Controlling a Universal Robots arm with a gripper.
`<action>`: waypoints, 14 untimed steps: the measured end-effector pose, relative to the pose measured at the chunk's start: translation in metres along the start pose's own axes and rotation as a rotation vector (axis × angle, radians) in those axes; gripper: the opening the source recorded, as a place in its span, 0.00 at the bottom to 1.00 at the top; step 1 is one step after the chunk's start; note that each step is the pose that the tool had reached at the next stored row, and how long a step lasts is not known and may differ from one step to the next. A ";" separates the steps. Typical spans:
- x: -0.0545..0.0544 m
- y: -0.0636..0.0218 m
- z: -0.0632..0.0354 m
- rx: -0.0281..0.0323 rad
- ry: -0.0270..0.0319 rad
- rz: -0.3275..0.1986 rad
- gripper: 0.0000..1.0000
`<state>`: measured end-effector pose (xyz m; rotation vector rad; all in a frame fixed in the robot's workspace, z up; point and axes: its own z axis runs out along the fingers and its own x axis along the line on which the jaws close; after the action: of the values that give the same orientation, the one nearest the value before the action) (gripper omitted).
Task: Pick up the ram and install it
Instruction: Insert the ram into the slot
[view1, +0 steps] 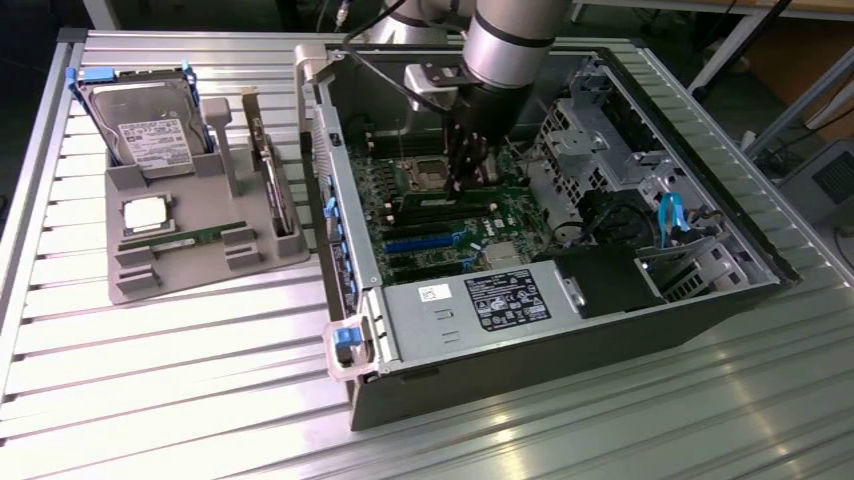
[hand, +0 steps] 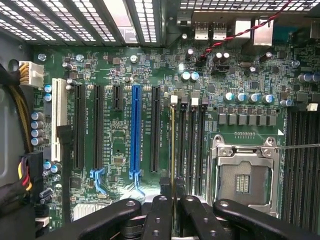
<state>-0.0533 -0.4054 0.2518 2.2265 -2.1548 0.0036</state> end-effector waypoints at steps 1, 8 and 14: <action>0.000 0.0000 0.0015 0.0000 0.0000 0.000 0.13; 0.000 -0.0002 0.0084 -0.0001 0.0001 0.000 0.13; -0.002 -0.0004 0.0120 -0.0006 -0.0004 0.017 0.13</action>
<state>-0.0533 -0.4033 0.2397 2.2082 -2.1734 0.0030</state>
